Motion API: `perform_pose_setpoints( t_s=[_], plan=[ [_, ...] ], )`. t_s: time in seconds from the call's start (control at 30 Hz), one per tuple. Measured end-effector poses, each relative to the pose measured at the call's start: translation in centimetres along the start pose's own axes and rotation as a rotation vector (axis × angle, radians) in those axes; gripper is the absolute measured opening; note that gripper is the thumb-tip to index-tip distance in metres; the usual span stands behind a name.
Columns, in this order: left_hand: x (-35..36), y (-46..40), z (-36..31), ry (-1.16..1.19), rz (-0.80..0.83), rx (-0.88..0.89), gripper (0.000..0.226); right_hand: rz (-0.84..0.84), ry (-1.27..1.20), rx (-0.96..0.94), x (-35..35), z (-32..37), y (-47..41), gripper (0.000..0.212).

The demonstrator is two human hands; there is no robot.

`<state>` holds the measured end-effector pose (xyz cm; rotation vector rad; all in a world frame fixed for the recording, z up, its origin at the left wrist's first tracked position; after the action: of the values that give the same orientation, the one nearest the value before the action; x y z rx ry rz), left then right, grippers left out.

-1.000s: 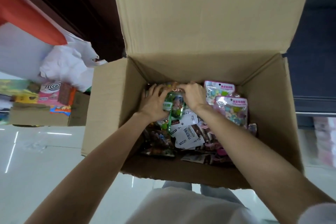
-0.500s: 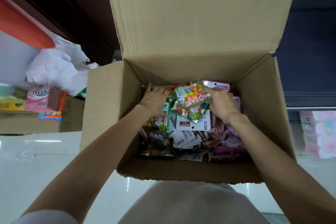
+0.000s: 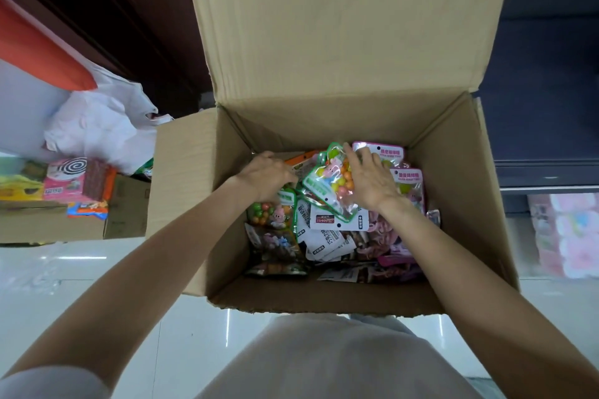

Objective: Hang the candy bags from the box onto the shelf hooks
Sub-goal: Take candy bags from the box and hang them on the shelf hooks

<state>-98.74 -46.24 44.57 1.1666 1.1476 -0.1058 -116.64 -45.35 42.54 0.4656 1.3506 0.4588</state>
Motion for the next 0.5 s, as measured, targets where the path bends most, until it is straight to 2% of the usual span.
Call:
perform_pose_setpoints(
  t_s=[0.17,0.33,0.43,0.5],
  plan=[
    [-1.1,0.8,0.0,-0.009,-0.156,-0.033,0.051,0.048,-0.044,0.040,0.5,-0.5,0.4,0.112],
    [-1.9,0.9,-0.4,-0.064,-0.261,-0.062,0.048,-0.100,-0.082,0.017,0.0,-0.1,1.1,0.108],
    [-1.6,1.2,-0.3,-0.040,-0.280,-0.085,0.045,-0.121,-0.230,0.092,-0.4,-0.8,1.7,0.111],
    [-1.9,2.0,-0.1,0.052,-0.328,-0.108,0.046,-0.162,-0.337,0.146,-1.6,-1.6,2.4,0.105]
  ],
)
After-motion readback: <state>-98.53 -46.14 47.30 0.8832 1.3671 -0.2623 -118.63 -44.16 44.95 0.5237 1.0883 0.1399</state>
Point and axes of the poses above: each hand's wrist, its own y-axis away from the middle knuckle, its own x-axis out of the palm, z = x × y, the point moved 5 cm from there along -y, towards the middle knuckle, and after that the axes turned 8 degrees about x, right-handed, at the moved point
